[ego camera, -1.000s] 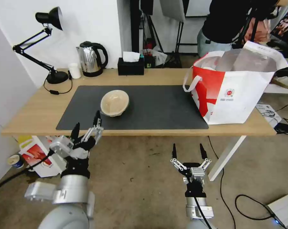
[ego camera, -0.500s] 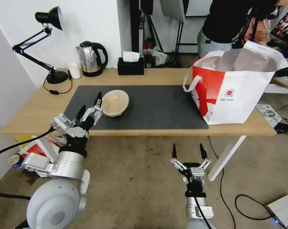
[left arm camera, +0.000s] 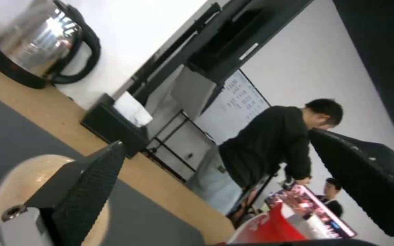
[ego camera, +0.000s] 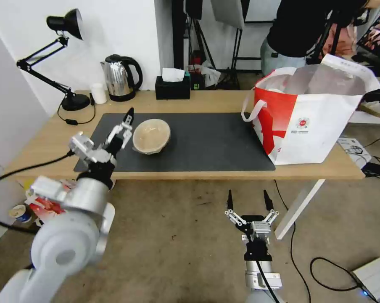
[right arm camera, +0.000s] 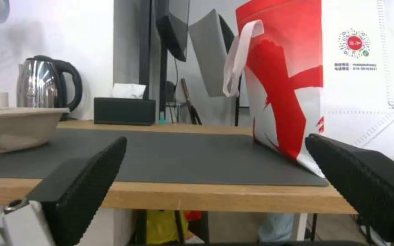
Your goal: Pick up the trash from the table and place it into the takeout bag.
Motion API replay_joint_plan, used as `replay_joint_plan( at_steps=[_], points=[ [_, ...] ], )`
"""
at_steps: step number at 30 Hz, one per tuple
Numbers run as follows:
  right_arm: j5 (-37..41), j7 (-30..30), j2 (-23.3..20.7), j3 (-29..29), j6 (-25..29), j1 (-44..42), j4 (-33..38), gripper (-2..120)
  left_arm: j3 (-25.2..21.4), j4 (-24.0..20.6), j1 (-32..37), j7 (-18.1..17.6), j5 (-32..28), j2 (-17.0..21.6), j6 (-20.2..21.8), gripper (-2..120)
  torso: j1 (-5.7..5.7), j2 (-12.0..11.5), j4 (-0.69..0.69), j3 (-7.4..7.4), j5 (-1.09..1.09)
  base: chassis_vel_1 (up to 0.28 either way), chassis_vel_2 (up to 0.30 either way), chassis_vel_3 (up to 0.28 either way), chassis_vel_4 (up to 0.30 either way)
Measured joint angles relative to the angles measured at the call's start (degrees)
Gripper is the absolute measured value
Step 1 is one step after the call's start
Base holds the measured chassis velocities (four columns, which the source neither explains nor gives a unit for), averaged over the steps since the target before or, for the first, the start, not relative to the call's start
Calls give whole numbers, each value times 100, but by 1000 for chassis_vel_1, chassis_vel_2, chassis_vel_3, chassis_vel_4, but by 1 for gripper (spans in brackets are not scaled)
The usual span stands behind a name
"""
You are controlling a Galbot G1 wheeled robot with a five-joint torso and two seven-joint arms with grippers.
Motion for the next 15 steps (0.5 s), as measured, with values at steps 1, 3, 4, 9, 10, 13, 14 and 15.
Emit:
replay_joint_plan(
  at_steps=[1, 3, 4, 9, 10, 13, 14, 15],
  points=[
    [0, 0, 0, 0, 0, 0, 0, 100, -11, 20, -57, -8, -92, 19, 19, 100, 0, 0, 1, 0, 0, 0, 0, 0, 0],
    [0, 0, 0, 0, 0, 0, 0, 100, -13, 25, -72, -10, -117, 25, 26, 100, 0, 0, 2, 0, -1, 0, 0, 0, 0],
    [0, 0, 0, 0, 0, 0, 0, 100, -14, 25, -73, -11, -122, 25, 26, 100, 0, 0, 2, 0, 0, 0, 0, 0, 0],
    [0, 0, 0, 0, 0, 0, 0, 100, -25, 86, -140, -70, -267, 22, 96, 100, 0, 0, 3, 0, 0, 0, 0, 0, 0],
    [0, 0, 0, 0, 0, 0, 0, 100, -33, 127, -177, -112, -345, 15, 140, 100, 0, 0, 3, -1, 1, 0, 0, 0, 0],
    [0, 0, 0, 0, 0, 0, 0, 100, -90, 485, -460, -474, -1006, -74, 529, 100, 0, 0, 1, -1, -2, 0, 0, 0, 0],
    [0, 0, 0, 0, 0, 0, 0, 100, -110, 601, -551, -590, -1209, -104, 649, 100, 0, 0, 0, 0, -1, 0, 0, 0, 0],
    [0, 0, 0, 0, 0, 0, 0, 100, -119, 659, -596, -651, -1322, -121, 722, 100, 1, -1, 0, 0, -2, 0, 0, 0, 0]
  ],
)
